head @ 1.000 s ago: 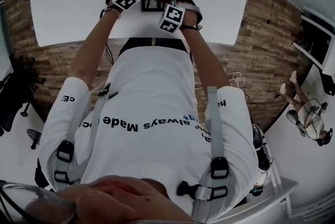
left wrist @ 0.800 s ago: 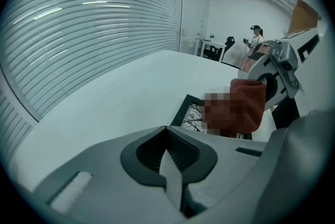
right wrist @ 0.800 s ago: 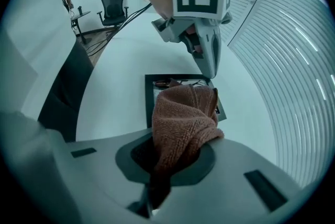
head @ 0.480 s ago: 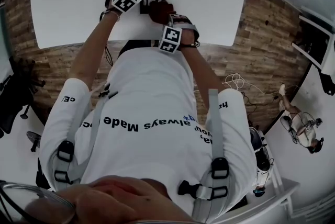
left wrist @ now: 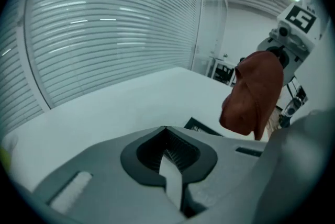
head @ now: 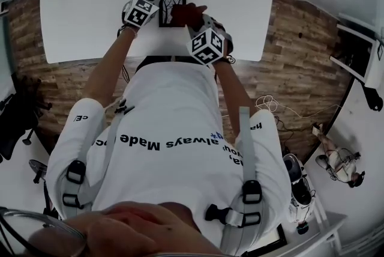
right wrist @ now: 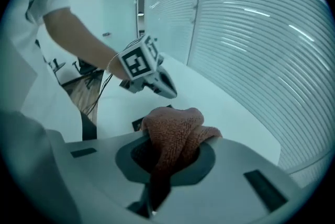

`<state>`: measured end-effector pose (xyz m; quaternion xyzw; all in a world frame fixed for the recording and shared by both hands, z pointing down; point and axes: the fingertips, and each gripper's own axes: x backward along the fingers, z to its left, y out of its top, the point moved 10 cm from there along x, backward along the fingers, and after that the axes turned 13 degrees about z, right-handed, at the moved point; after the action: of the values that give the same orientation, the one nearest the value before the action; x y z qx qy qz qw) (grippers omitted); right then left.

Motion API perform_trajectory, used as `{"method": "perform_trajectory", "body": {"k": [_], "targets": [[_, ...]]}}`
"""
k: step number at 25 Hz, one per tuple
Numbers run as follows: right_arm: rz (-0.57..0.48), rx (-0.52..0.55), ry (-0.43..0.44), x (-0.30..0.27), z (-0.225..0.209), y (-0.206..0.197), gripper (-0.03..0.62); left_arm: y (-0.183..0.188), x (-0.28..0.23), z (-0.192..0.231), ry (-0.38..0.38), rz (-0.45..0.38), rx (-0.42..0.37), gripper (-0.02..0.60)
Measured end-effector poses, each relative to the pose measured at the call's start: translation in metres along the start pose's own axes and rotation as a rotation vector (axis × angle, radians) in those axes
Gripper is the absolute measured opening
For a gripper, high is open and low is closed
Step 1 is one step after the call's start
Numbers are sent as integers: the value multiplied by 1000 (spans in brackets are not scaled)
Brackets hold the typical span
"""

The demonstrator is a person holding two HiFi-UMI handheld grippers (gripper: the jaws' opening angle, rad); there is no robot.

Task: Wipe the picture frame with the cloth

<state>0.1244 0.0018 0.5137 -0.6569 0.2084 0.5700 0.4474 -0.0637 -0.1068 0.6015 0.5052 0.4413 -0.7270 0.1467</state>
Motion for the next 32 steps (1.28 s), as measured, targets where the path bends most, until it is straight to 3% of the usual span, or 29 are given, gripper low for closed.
{"method": "perform_trajectory", "body": {"k": [3, 6, 9, 13, 17, 25, 32], "targets": [[-141, -94, -51, 35, -24, 11, 20, 16, 43, -7, 10, -133, 85, 3], [-267, -168, -85, 67, -40, 23, 20, 29, 89, -15, 27, -245, 122, 3], [-386, -242, -102, 103, -52, 38, 20, 41, 133, -26, 40, -350, 139, 3], [-529, -254, -152, 153, -55, 52, 20, 63, 196, -49, 59, -485, 145, 3], [-661, -291, -149, 198, -54, 66, 20, 89, 251, -71, 72, -606, 116, 3], [-771, -297, -154, 261, -45, 88, 20, 119, 313, -102, 81, -726, 13, 3], [-832, -282, -151, 283, -34, 100, 20, 132, 337, -114, 72, -793, 3, 3]]}}
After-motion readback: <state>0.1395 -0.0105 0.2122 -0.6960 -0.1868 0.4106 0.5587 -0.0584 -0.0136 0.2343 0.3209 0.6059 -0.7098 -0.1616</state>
